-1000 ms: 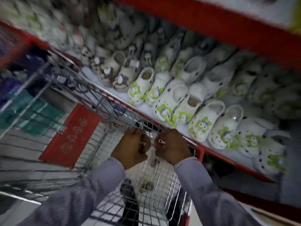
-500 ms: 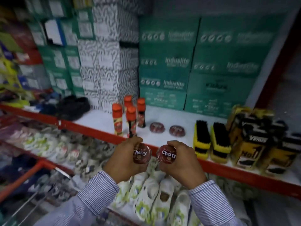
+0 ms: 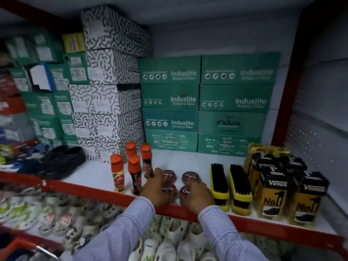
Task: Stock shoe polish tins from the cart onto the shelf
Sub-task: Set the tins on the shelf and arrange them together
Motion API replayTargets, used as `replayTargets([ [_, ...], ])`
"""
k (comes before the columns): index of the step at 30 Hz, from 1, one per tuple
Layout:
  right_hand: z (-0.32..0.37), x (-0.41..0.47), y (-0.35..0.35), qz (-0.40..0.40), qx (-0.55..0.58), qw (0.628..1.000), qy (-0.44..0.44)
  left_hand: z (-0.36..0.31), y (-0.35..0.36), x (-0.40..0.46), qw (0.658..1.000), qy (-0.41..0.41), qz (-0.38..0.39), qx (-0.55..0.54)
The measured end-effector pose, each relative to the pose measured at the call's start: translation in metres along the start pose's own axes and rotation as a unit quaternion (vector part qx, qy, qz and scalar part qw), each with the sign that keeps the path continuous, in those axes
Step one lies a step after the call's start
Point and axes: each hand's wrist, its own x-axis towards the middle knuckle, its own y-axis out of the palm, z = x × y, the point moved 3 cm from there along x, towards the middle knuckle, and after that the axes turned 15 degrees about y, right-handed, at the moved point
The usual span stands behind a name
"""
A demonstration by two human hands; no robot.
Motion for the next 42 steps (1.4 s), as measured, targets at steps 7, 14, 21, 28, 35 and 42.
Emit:
replayTargets([
  [7,-0.003,0.021,-0.002,0.052,-0.041,0.998,-0.008,-0.001,-0.01,0.012,0.999,0.027,0.022,0.019],
  [14,0.011,0.065,0.004,-0.064,-0.036,0.997,-0.013,0.015,-0.003,0.048,0.996,0.01,-0.005,0.093],
  [21,0.004,0.087,0.014,-0.043,-0.006,0.999,-0.003,0.006,0.0,0.051,0.996,0.009,-0.012,0.086],
  [28,0.006,0.086,0.012,-0.047,0.009,0.999,-0.018,0.005,0.003,0.052,0.999,-0.002,-0.026,0.048],
  [35,0.008,0.071,0.001,-0.042,0.021,0.998,-0.037,0.005,-0.008,0.042,0.999,0.012,-0.023,0.029],
  [42,-0.014,0.034,-0.007,0.0,-0.004,0.999,-0.035,0.009,-0.018,0.006,0.998,0.012,0.044,0.053],
])
